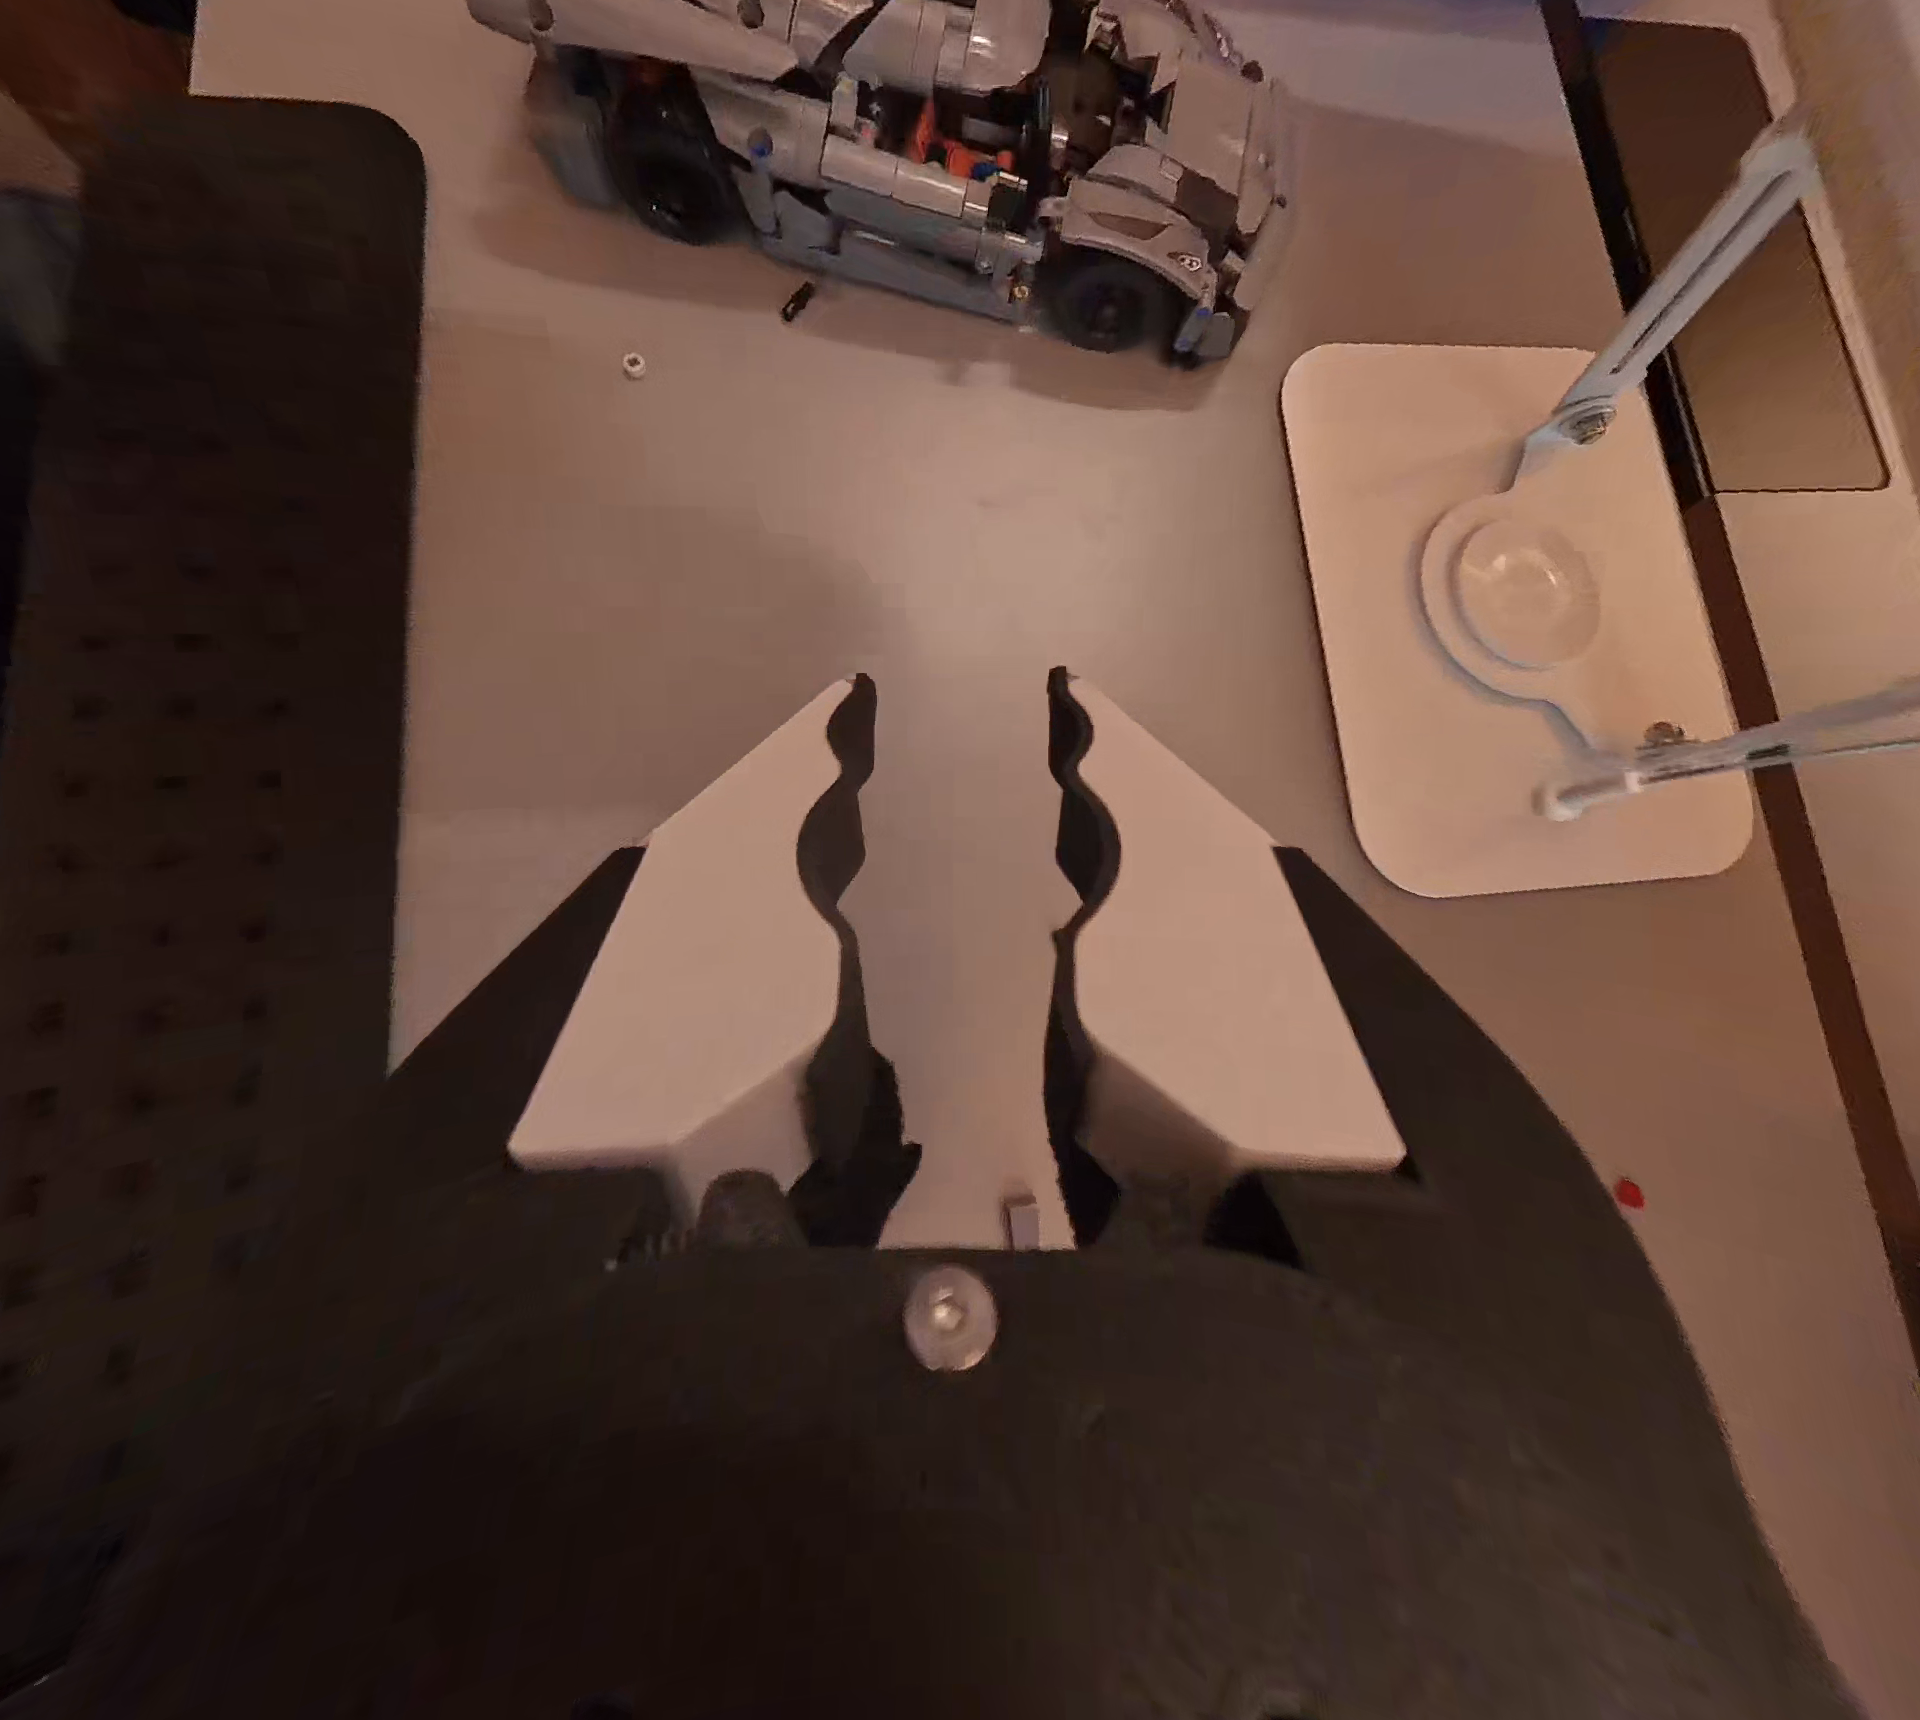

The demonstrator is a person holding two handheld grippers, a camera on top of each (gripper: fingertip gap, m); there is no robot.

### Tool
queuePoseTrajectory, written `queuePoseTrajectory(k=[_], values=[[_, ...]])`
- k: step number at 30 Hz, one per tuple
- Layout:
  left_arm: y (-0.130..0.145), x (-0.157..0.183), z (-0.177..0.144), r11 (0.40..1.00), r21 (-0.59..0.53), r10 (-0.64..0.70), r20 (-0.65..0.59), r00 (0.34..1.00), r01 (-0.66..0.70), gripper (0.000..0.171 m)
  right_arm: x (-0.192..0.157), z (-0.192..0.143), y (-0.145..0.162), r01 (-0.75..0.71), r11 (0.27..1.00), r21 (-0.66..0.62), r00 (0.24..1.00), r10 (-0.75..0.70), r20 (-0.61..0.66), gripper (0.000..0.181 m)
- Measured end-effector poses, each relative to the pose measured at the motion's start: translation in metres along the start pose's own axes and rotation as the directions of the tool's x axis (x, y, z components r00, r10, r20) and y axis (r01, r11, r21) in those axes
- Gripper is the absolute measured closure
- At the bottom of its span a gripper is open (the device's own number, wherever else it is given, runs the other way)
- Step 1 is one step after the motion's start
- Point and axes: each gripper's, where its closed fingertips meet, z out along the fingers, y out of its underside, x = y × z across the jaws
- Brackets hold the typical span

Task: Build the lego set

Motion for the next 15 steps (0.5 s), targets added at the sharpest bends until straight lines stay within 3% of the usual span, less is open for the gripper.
queuePoseTrajectory(k=[4,7,15], values=[[0.052,-0.094,-0.064,0.992,-0.068,-0.097,0.122,0.988,0.106,0.171,-0.006,0.007,-0.005,0.063,0.998,0.025,0.998,-0.063,-0.009,0.161],[0.12,-0.16,-0.11,0.964,-0.115,-0.211,0.212,0.954,0.239,0.171,-0.009,0.015,-0.002,0.065,0.997,0.028,0.998,-0.066,0.021,0.164],[0.315,-0.289,-0.19,0.851,-0.079,-0.449,0.401,0.798,0.519,0.171,0.004,0.03,0.009,0.047,0.998,-0.04,0.998,-0.045,0.045,0.169]])
